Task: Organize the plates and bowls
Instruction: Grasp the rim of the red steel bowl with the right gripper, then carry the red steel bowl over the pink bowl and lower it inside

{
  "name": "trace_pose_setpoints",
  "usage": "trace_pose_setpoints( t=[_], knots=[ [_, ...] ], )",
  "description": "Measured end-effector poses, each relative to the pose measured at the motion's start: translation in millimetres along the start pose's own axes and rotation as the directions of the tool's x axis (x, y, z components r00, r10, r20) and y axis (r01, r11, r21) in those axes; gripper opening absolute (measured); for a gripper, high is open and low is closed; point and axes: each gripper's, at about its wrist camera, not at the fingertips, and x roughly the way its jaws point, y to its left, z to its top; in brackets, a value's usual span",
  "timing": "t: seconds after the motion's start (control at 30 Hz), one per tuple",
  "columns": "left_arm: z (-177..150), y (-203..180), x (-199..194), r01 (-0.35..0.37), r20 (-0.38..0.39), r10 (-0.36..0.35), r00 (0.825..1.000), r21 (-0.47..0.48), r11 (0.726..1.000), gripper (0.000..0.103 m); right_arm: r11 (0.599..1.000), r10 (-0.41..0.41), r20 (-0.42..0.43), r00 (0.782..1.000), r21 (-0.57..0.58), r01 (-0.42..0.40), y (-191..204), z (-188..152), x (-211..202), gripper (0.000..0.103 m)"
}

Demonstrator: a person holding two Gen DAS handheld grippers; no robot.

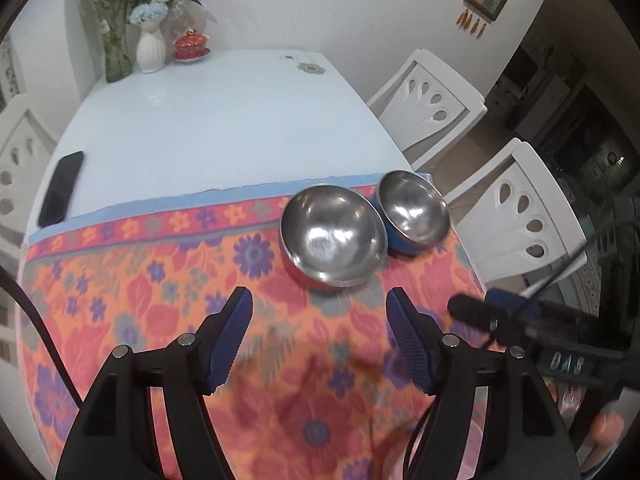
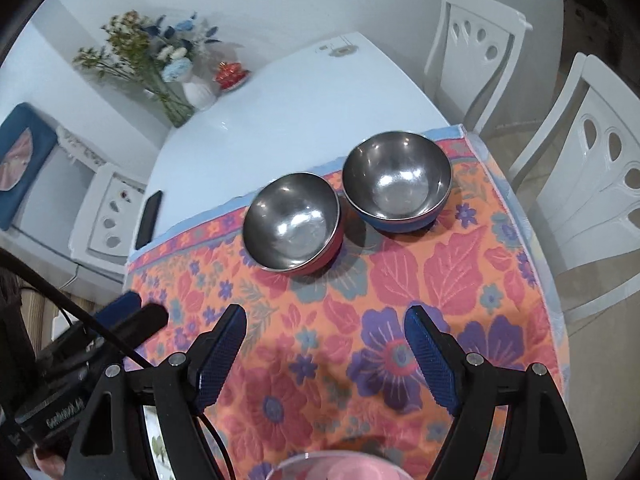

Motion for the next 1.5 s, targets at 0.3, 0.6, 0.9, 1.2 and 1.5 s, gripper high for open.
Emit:
trace_pose_setpoints(
  t=[0.3,0.6,0.9,1.2,1.5],
  knots=[
    [39,34,80,0.093,-0.073,-0.101,0.992,-0.102,0.99,0.057,0.997,0.048,-0.059,0.997,0.063,-0.044,-13,26,64,0.07],
    [41,50,137,0.108,-0.15,-0.134,0.98,-0.171,0.979,0.035,0.994,0.08,-0.131,0.988,0.081,-0.07,-13,40,120,0.05],
    [38,49,151,0.115,-0.167,-0.139,0.976,-0.15,0.982,0.023,0.998,0.044,-0.144,0.989,0.061,-0.036,-8,43,144,0.03],
    [28,35,102,0.077,-0.113,-0.083,0.99,-0.056,0.995,0.023,1.0,0.03,-0.126,0.992,-0.007,-0.031,10,30,113,0.03],
    [-10,15,18,0.075,-0.044,-0.077,0.996,-0.036,0.997,0.023,0.996,0.051,-0.092,0.994,-0.062,-0.057,28,-12,42,0.03]
  ],
)
